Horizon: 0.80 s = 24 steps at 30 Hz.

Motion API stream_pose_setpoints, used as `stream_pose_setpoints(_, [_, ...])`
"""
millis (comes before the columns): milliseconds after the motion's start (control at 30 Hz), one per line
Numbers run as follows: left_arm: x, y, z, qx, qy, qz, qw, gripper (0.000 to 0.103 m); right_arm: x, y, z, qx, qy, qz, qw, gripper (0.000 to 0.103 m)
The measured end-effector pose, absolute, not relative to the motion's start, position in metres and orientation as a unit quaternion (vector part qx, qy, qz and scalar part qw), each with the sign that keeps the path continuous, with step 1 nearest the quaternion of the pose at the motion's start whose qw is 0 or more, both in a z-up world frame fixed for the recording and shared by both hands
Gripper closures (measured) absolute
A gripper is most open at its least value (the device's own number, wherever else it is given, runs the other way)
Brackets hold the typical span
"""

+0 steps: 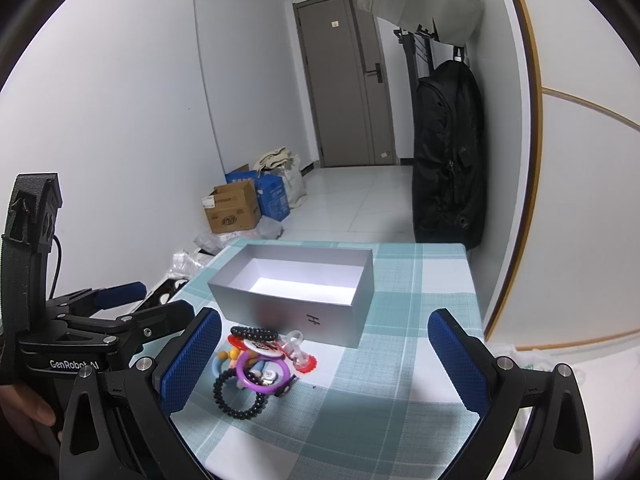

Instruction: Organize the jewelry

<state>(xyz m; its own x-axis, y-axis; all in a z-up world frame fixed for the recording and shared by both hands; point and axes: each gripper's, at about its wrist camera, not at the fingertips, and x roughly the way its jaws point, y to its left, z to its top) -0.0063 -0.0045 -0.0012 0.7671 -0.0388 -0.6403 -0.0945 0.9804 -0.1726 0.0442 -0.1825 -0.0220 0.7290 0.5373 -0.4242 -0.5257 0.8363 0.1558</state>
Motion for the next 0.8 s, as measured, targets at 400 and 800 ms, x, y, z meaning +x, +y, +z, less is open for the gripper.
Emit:
stream_pose_setpoints(400, [-0.005, -0.004, -0.002, -0.097, 0.348, 0.011, 0.932, 0.001, 0.044, -0.182, -0.021, 0.014, 0.235, 0.283, 0.930, 0.000])
stream_pose_setpoints(800, [-0.002, -0.004, -0.012, -0.108, 0.378, -0.010, 0.919, 0.001, 0.049, -0.186, -0.021, 0.017, 0.248, 0.265, 0.932, 0.000])
